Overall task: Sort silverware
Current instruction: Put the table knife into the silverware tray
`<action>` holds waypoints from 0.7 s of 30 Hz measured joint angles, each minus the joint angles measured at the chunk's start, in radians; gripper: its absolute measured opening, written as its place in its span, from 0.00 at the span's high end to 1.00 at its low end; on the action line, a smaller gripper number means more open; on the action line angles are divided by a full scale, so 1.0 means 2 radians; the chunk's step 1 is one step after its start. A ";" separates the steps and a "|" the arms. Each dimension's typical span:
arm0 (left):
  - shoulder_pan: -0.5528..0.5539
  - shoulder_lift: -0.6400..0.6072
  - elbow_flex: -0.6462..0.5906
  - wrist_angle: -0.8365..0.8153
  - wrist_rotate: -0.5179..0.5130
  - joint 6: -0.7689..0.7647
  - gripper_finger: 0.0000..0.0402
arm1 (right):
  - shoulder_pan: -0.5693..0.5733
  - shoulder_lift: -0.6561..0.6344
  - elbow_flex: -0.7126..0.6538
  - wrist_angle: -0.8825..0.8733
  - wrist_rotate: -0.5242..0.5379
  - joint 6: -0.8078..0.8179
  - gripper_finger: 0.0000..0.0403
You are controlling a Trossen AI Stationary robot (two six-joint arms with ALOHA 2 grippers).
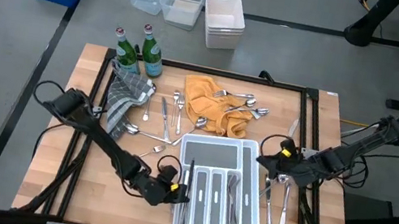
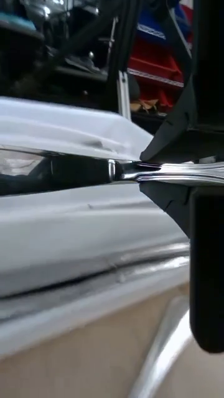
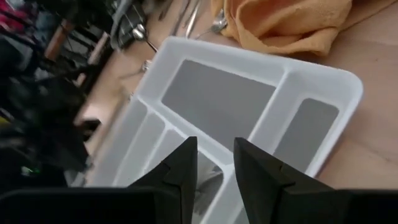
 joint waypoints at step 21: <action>-0.016 0.014 0.000 -0.034 0.033 0.011 0.83 | 0.000 -0.080 0.000 -0.012 0.103 0.001 0.74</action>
